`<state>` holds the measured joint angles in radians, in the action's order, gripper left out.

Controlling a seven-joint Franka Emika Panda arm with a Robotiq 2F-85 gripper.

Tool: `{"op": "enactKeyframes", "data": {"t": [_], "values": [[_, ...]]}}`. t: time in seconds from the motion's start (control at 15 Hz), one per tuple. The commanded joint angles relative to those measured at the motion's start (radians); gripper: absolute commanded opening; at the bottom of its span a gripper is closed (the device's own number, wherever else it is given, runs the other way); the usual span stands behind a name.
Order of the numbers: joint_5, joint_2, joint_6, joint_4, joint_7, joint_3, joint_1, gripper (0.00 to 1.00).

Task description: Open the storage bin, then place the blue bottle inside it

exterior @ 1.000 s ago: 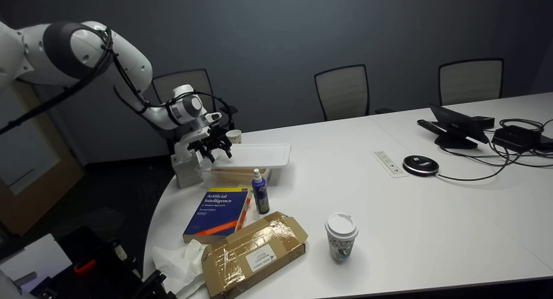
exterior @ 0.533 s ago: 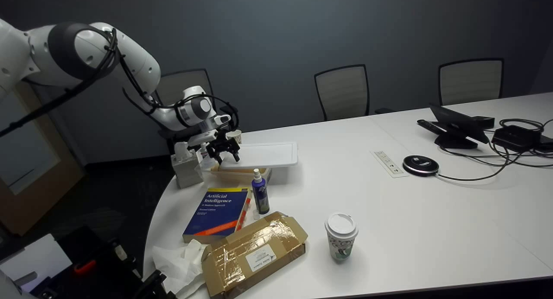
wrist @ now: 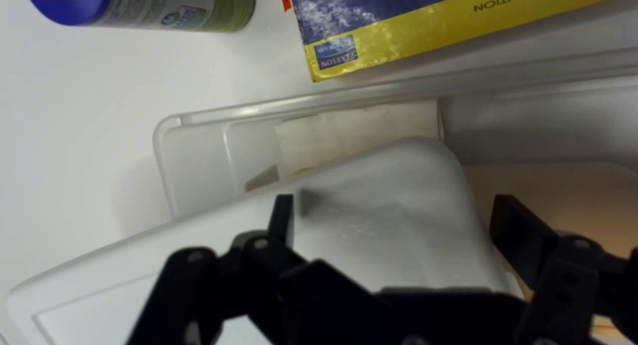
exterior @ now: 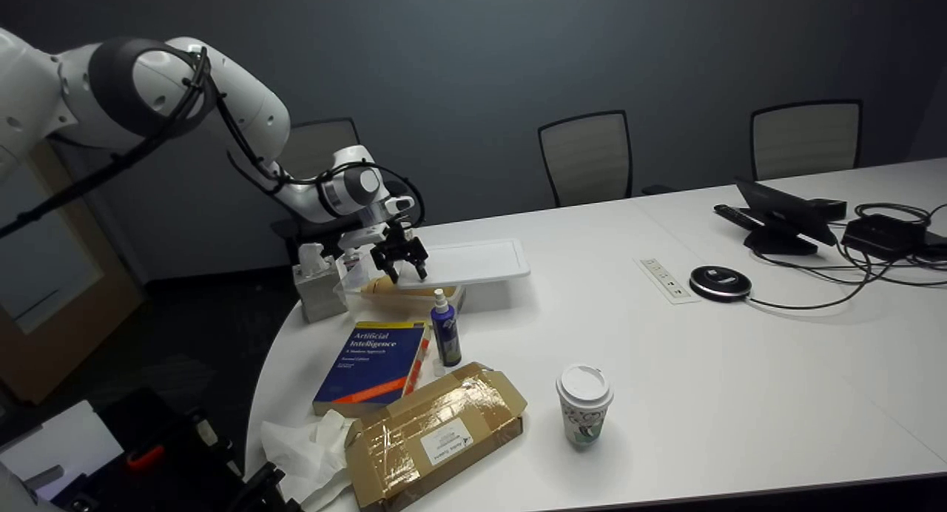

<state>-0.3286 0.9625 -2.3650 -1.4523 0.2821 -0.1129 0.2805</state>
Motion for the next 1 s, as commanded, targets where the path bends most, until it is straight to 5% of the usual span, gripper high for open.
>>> {"op": "enactKeyframes", "data": {"t": [0.0, 0.53, 0.93], "values": [[0.018, 0.009, 0.002, 0.022, 0.029, -0.020, -0.009, 1.00], [0.025, -0.011, 0.011, 0.012, 0.052, -0.035, -0.030, 1.00], [0.117, -0.163, 0.080, -0.105, 0.068, -0.022, -0.060, 1.00]]}}
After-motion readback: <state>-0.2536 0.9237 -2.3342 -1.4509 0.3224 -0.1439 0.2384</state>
